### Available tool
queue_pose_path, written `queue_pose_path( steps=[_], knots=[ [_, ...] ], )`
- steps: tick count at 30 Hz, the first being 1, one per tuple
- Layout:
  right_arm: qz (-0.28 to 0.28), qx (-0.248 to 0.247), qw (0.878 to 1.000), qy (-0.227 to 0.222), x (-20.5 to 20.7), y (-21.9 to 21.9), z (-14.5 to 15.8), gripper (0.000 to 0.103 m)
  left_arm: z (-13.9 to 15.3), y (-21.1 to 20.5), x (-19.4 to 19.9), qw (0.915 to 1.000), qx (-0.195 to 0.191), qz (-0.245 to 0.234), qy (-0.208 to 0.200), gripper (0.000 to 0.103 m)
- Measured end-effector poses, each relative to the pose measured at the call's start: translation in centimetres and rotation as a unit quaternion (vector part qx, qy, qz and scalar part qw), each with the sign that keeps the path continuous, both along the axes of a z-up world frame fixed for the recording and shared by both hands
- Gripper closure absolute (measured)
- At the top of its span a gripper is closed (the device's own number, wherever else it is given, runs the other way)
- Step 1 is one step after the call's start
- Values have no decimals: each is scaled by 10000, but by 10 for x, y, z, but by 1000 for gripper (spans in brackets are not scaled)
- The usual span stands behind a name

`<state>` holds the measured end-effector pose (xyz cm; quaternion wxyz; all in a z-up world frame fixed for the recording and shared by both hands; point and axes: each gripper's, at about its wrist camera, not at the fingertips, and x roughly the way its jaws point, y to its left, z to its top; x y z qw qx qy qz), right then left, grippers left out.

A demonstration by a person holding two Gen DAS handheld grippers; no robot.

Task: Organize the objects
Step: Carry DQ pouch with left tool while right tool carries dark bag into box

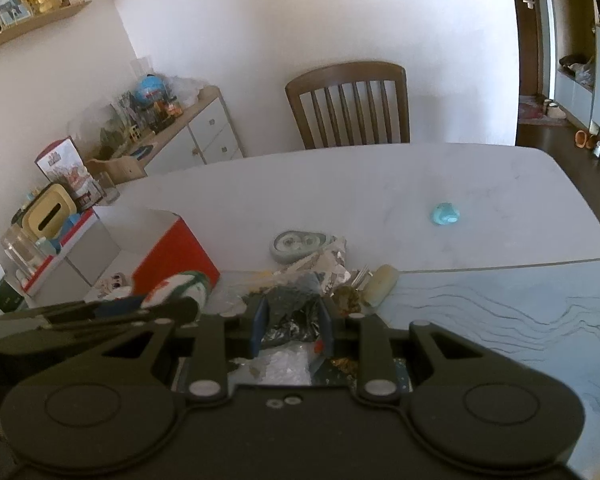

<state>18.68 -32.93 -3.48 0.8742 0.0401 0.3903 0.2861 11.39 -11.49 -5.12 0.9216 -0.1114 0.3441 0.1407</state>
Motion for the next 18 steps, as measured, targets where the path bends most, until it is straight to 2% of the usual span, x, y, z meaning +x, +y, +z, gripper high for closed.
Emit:
queue_pose_path(
  steps=[9,18],
  knots=[
    [-102,129,9997,-180,-19,1,25,76,43,26,-25,9997,-31,-132,-192,55],
    [-8,198,9990,-389,-36,37,45,76,79,73,-46,9994,93,-111,-311,55]
  ],
)
